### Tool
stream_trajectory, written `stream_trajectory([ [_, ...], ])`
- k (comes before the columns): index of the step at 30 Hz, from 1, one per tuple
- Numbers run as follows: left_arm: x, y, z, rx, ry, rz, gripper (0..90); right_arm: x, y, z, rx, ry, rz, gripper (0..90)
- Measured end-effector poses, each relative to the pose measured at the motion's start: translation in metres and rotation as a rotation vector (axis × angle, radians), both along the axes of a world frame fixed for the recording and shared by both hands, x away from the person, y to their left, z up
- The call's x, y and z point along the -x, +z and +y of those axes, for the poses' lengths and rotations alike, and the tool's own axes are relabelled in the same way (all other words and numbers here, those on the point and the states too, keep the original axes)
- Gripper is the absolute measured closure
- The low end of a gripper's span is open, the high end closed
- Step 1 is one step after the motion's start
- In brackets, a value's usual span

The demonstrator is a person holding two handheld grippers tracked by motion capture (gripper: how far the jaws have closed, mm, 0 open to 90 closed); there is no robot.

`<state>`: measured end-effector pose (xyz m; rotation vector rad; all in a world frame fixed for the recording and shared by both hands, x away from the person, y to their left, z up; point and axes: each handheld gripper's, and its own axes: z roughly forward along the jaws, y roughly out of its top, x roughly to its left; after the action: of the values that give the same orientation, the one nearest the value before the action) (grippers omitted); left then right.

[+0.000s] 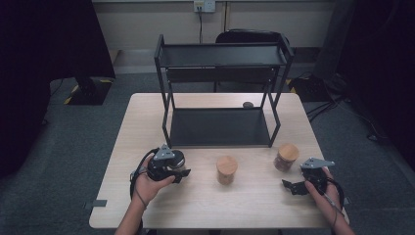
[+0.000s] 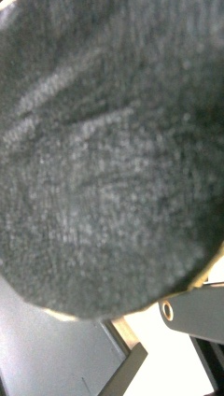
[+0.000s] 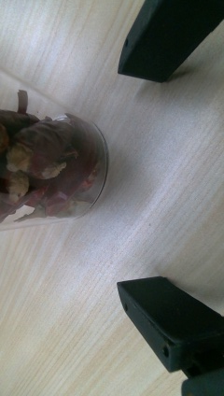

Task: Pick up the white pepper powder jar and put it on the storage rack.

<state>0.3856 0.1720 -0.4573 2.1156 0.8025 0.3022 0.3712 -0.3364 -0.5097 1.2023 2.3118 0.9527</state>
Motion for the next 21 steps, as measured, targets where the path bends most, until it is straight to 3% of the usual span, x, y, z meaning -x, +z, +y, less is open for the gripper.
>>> stream_trajectory([
  [21, -0.018, 0.004, -0.009, 0.004, -0.007, 0.013, 30.9, 0.0, 0.0, 0.0, 0.0, 0.0, 0.0, 0.0],
])
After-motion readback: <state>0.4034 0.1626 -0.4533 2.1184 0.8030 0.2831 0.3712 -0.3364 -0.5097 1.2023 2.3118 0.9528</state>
